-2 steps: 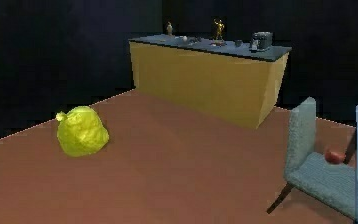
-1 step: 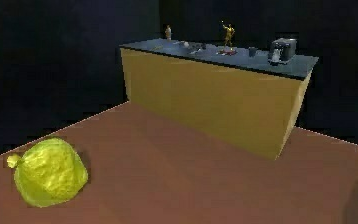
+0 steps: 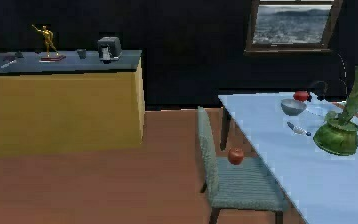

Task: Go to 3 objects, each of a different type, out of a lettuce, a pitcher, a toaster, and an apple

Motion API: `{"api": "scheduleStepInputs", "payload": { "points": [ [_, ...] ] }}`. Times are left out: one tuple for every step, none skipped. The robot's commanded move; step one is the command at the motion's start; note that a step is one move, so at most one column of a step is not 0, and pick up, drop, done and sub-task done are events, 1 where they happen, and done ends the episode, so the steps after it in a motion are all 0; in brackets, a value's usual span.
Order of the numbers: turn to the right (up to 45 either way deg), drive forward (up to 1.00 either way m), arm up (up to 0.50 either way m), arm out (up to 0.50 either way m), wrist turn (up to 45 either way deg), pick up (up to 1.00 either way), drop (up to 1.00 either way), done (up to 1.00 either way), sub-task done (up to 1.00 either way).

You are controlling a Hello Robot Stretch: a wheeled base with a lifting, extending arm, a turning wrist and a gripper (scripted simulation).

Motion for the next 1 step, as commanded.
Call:
{"api": "scheduleStepInputs", "payload": {
  "points": [
    [18.0, 0.00, 0.00, 0.00, 0.0, 0.00, 0.00, 0.00, 0.00]
  ]
}}
